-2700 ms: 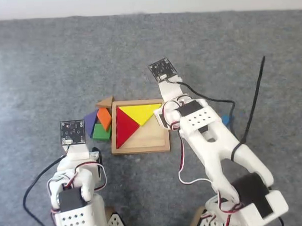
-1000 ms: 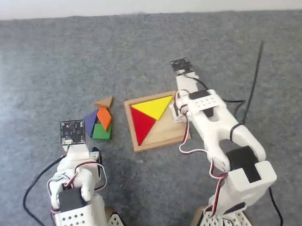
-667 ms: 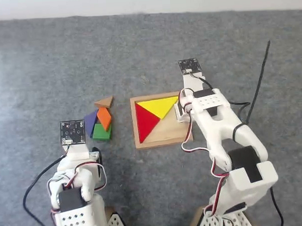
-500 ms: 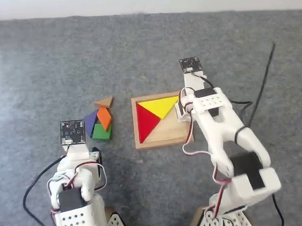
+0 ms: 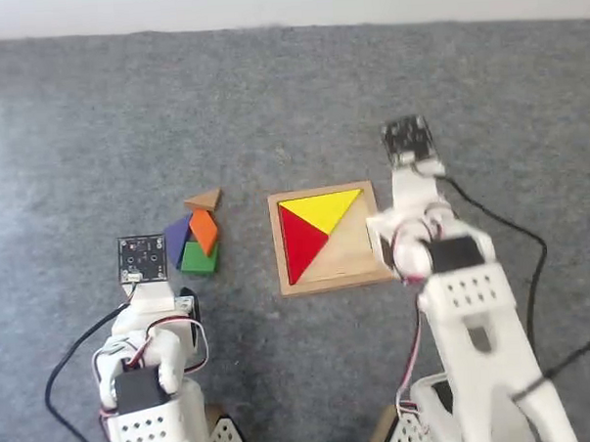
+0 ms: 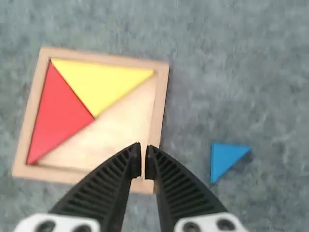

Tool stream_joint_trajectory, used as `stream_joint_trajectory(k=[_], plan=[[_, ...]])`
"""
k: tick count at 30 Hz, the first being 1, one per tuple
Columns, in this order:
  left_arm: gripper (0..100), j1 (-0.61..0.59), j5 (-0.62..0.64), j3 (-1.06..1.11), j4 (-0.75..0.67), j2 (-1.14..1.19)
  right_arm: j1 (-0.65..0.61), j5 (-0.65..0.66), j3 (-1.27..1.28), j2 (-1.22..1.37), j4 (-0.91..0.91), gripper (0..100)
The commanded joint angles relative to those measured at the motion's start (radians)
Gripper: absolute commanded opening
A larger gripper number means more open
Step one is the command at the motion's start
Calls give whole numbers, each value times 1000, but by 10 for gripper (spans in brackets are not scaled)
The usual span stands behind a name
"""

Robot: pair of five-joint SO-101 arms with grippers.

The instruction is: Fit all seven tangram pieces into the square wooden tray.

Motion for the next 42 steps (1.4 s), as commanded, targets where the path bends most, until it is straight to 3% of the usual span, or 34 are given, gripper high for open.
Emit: stream_joint_trajectory(k=[1,18,27,33,38,42], plan=[[122,-5,-3,-12,5,-21,45,95,157,-122,-25,10],[122,-5,-3,-12,5,-21,495,172,212,-151,-27,6],[122,-5,-3,-12,5,-21,736,235,443,-426,-97,9],[125,43,-38,-12,0,-21,763,319,667,-684,-104,9],[123,57,-370,-36,-189,-20,707,344,724,-901,53,9],[126,40,-285,-148,-259,-6,668,425,796,-1059,130,9]])
